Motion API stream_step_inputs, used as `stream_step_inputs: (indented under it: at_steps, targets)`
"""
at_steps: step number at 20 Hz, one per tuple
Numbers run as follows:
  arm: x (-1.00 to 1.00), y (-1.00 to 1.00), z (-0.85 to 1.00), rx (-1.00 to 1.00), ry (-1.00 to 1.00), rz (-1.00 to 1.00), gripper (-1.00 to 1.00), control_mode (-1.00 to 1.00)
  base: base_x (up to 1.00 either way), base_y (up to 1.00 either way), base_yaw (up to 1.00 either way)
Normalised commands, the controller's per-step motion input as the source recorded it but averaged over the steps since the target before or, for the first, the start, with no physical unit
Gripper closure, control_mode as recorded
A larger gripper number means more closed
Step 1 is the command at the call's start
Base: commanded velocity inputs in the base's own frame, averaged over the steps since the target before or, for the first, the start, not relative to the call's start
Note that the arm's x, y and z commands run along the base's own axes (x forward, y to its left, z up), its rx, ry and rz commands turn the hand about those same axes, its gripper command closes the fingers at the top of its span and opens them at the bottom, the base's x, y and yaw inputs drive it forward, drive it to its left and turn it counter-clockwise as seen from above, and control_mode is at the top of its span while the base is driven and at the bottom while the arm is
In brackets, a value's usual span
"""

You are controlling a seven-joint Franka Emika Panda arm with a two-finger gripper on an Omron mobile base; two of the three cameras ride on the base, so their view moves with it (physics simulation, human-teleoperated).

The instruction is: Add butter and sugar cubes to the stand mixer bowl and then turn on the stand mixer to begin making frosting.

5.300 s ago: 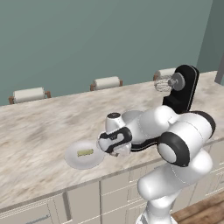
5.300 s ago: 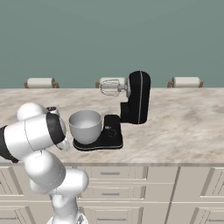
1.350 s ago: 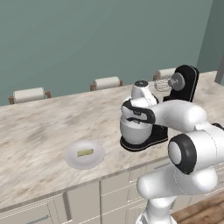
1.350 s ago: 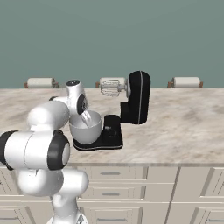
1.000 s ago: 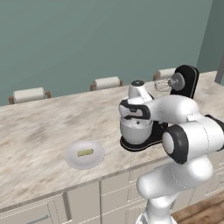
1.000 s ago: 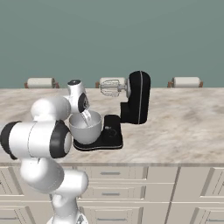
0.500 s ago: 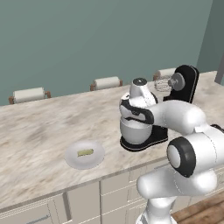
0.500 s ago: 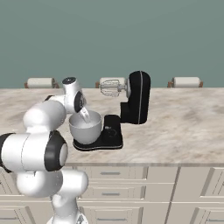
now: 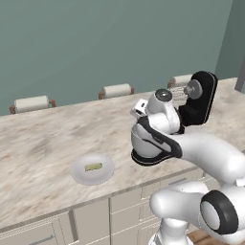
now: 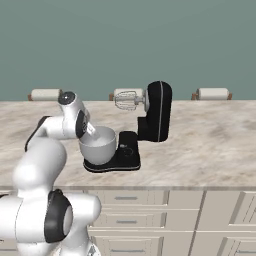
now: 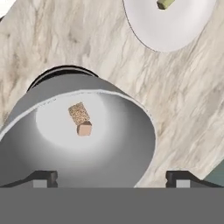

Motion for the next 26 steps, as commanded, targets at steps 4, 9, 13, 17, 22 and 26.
stream_step_inputs:
  at_steps: [4,9,13,17,22,26]
  targets:
    - [-0.25,0.23,0.56,0.00,0.03,0.11,-1.00,-1.00,0.00,0.00,0.00]
    - [-0.30,0.35,0.47,0.00,0.13,0.03,-1.00,-1.00,0.00,0.00,0.00]
    - [-0.27,0.37,0.22,-0.01,0.14,0.16,-1.00,-1.00,0.00,0.00,0.00]
    - [-0.26,0.33,0.03,-0.05,0.04,0.26,-1.00,-1.00,0.00,0.00,0.00]
    - [-0.29,0.17,-0.01,-0.09,-0.12,0.39,-1.00,-1.00,0.00,0.00,0.00]
    - [-0.28,0.11,-0.04,-0.12,-0.17,0.46,-1.00,-1.00,0.00,0.00,0.00]
